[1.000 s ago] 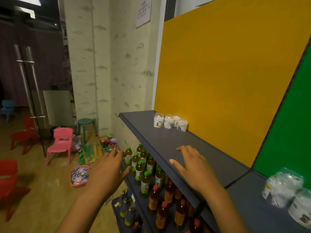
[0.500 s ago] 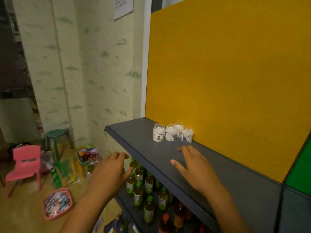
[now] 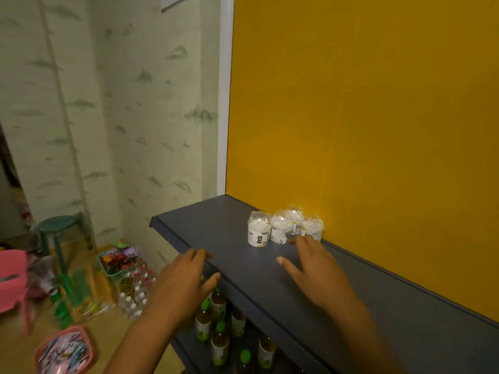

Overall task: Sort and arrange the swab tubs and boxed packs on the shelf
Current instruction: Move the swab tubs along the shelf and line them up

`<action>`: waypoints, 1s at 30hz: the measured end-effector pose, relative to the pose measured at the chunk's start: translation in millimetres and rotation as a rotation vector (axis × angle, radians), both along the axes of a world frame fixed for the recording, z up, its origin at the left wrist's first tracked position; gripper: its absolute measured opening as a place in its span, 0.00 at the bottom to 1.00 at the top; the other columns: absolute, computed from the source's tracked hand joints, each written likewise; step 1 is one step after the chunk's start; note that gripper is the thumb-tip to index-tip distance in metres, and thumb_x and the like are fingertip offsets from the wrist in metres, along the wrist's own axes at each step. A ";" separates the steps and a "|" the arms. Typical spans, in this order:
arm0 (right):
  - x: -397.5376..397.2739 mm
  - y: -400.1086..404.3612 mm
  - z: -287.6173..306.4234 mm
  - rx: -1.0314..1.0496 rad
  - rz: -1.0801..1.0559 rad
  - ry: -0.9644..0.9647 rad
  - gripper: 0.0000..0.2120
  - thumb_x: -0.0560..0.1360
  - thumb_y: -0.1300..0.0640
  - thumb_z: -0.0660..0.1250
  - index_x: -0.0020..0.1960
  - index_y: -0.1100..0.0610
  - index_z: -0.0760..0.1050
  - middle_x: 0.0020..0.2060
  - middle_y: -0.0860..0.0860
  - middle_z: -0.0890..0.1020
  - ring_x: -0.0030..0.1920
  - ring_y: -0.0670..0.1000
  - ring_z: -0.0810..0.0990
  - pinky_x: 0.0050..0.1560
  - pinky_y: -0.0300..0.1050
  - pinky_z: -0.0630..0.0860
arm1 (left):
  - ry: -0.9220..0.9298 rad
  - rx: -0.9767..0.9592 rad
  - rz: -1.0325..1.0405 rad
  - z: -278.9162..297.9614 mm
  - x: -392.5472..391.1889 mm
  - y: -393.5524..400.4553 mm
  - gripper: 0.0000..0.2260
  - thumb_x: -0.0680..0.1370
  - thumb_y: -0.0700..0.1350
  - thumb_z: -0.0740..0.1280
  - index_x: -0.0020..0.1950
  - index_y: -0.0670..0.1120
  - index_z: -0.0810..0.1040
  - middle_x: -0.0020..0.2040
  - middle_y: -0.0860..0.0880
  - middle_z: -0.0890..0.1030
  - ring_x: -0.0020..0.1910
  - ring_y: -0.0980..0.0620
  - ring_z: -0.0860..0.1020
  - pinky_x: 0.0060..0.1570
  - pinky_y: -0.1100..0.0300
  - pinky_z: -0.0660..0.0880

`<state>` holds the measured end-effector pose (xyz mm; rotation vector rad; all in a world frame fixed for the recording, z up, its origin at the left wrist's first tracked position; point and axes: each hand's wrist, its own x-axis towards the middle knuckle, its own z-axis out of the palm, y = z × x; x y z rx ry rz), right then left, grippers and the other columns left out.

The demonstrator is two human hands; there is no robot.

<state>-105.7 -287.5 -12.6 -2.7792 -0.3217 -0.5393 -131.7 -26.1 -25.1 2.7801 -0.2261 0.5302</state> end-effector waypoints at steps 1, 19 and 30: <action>9.6 -1.1 -2.9 0.007 -0.005 -0.003 0.24 0.79 0.37 0.57 0.69 0.50 0.65 0.65 0.48 0.71 0.64 0.50 0.71 0.59 0.46 0.72 | 0.002 -0.002 -0.008 -1.0 12.3 -1.1 0.21 0.78 0.61 0.59 0.68 0.54 0.67 0.65 0.54 0.73 0.60 0.53 0.73 0.54 0.60 0.72; 145.1 -13.2 -20.3 0.160 -0.141 -0.107 0.20 0.77 0.43 0.65 0.64 0.51 0.70 0.63 0.47 0.71 0.59 0.46 0.73 0.53 0.40 0.74 | 0.120 -0.187 -0.262 -20.7 199.6 -35.8 0.24 0.75 0.61 0.64 0.69 0.54 0.65 0.65 0.53 0.72 0.60 0.55 0.73 0.57 0.57 0.74; 160.6 -10.0 -33.4 0.180 -0.220 -0.164 0.17 0.78 0.44 0.63 0.64 0.49 0.67 0.61 0.44 0.68 0.55 0.44 0.72 0.50 0.40 0.73 | 0.386 -0.502 -0.532 -50.3 268.2 -43.6 0.26 0.69 0.56 0.74 0.63 0.54 0.67 0.58 0.58 0.74 0.55 0.62 0.73 0.46 0.71 0.71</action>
